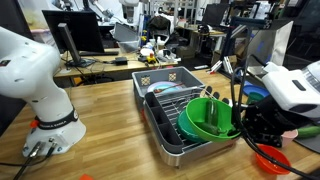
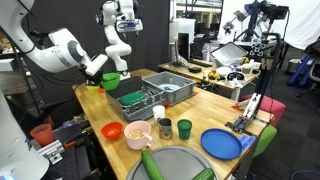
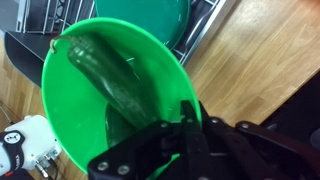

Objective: Move the light-green bowl to the left

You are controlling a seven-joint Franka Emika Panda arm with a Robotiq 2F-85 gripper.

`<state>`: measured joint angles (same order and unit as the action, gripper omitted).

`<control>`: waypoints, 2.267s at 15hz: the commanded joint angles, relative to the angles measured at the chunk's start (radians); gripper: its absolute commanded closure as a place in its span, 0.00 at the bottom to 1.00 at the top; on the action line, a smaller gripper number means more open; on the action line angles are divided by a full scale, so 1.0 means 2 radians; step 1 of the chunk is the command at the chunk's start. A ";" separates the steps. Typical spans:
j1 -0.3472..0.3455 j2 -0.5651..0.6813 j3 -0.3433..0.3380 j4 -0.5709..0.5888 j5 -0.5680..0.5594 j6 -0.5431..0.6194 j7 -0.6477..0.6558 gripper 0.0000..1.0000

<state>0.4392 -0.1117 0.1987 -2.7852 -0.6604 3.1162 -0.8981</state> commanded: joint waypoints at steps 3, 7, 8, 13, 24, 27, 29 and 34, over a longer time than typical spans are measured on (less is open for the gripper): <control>0.006 0.007 0.002 0.006 -0.003 -0.011 -0.011 0.99; 0.032 0.034 0.016 0.008 -0.019 -0.006 -0.058 0.99; 0.038 0.042 0.020 0.008 -0.021 -0.002 -0.069 0.99; 0.016 0.072 0.052 0.003 -0.050 0.026 -0.106 0.99; 0.007 0.196 0.027 0.040 -0.141 0.107 -0.197 0.99; 0.012 0.221 0.002 0.059 -0.146 0.136 -0.229 0.99; 0.013 0.244 -0.011 0.069 -0.145 0.159 -0.249 0.99; 0.008 0.313 -0.022 0.092 -0.142 0.181 -0.281 0.99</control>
<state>0.4630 0.4442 0.1680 -2.6362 -0.9252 3.4226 -1.4232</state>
